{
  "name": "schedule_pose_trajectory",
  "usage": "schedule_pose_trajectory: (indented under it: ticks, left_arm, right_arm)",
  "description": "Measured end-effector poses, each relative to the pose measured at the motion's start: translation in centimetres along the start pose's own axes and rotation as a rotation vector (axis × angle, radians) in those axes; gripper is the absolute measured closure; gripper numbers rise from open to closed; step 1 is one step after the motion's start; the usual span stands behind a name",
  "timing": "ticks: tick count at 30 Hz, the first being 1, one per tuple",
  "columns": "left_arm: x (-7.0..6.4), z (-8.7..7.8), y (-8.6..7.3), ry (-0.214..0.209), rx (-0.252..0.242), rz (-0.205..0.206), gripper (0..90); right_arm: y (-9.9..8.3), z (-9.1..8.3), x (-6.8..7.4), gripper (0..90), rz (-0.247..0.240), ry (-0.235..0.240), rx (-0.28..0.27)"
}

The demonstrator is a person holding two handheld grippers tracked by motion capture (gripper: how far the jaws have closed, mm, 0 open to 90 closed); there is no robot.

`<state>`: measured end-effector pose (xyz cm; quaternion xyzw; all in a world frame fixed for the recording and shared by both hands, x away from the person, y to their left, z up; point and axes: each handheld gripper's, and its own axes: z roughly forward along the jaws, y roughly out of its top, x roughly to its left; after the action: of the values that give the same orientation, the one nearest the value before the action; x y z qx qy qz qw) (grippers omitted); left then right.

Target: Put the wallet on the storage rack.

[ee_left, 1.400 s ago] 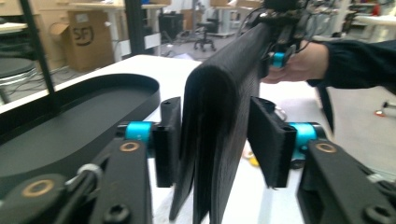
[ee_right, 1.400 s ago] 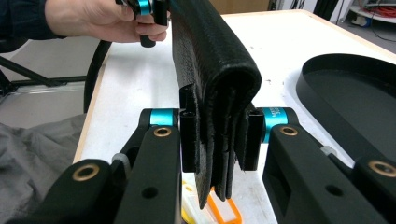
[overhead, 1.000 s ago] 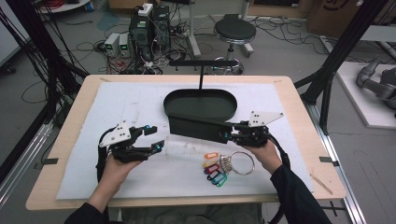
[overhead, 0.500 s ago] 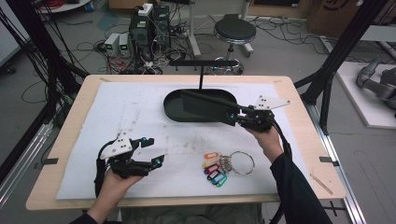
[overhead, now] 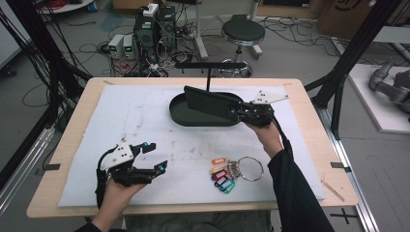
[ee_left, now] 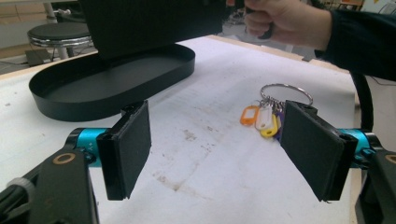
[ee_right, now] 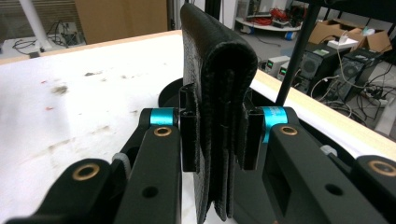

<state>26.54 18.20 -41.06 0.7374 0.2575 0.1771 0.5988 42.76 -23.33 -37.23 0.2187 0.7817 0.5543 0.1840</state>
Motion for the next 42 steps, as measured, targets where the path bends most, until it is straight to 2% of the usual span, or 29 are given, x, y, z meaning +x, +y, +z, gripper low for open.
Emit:
schedule_pose_trajectory:
  ticks: [5,6,7,11,17,22,28,30,34,39,42]
  left_arm:
    - [0.0,0.0,0.1,-0.004,-0.003,0.012,25.0]
    - [-0.1,0.0,0.1,-0.003,-0.002,0.016,25.0]
    - [-0.1,0.1,0.1,-0.007,-0.003,0.019,25.0]
    - [-0.1,0.1,0.2,-0.013,-0.005,0.022,25.0]
    - [0.0,-0.1,0.1,-0.018,-0.011,0.021,25.0]
    - [0.0,-0.1,-0.1,-0.043,-0.012,0.007,25.0]
    - [-0.4,-0.2,0.0,-0.062,-0.023,0.027,25.0]
    - [-0.4,-0.2,-0.1,-0.063,-0.025,0.030,25.0]
    - [-0.4,-0.4,-0.1,-0.052,-0.021,0.034,25.0]
    - [-0.3,-0.5,-0.2,-0.043,-0.017,0.035,25.0]
    - [-0.3,-0.5,-0.3,-0.041,-0.012,0.034,25.0]
  right_arm:
    - [-0.1,1.7,-0.7,76.0,0.016,0.009,0.026]
    - [0.0,2.5,-1.0,76.0,0.017,0.017,0.034]
    - [0.0,2.5,-1.0,76.0,0.017,0.017,0.034]
    - [0.1,4.3,-1.6,76.0,0.025,0.021,0.037]
    - [0.1,6.0,-2.0,76.0,0.008,0.008,0.080]
    - [-0.7,7.3,-2.5,75.8,0.009,-0.010,0.098]
    - [-1.1,7.2,-3.1,75.2,0.005,-0.037,0.112]
    - [-1.3,7.2,-3.3,74.5,-0.006,-0.054,0.132]
    - [-1.9,7.0,-4.0,73.5,0.034,-0.073,0.177]
    - [-2.0,7.0,-4.1,72.7,0.028,-0.083,0.193]
    - [-2.1,7.0,-4.1,70.8,0.029,-0.099,0.220]
